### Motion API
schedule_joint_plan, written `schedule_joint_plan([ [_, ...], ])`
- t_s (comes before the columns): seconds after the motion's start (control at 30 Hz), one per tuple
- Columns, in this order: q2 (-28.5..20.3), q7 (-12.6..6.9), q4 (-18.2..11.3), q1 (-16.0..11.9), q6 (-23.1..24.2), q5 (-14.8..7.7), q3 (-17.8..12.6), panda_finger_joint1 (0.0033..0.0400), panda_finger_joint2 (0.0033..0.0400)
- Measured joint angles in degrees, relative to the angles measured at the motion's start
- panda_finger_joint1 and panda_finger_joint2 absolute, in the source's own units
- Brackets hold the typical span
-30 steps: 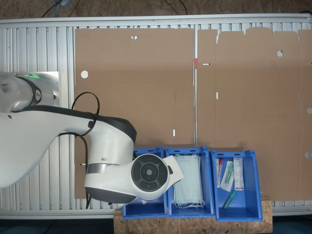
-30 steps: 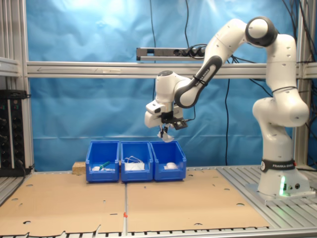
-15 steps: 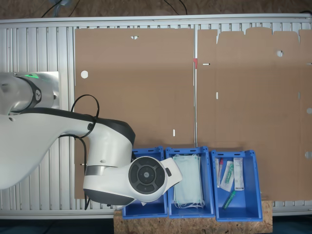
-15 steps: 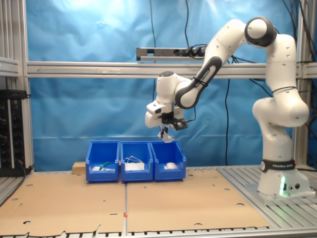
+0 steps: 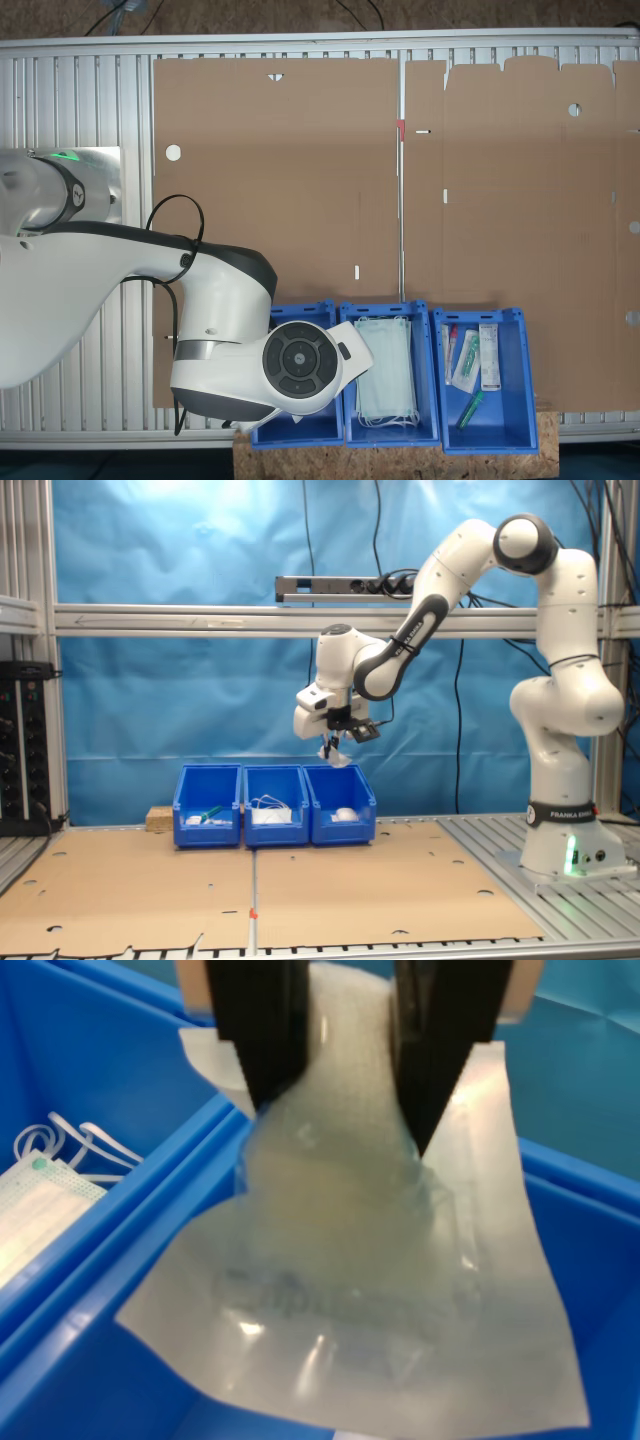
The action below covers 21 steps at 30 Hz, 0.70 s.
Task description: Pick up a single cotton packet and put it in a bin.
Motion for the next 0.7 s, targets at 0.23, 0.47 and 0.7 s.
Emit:
schedule_joint_plan([
  [0.23, 0.00, -1.65, 0.00, 0.00, 0.07, 0.00, -0.07, 0.0058, 0.0058],
  [0.47, 0.00, -2.73, 0.00, 0.00, 0.12, 0.00, -0.16, 0.0058, 0.0058],
  [0.7, 0.00, -3.27, 0.00, 0.00, 0.17, 0.00, -0.27, 0.0058, 0.0058],
])
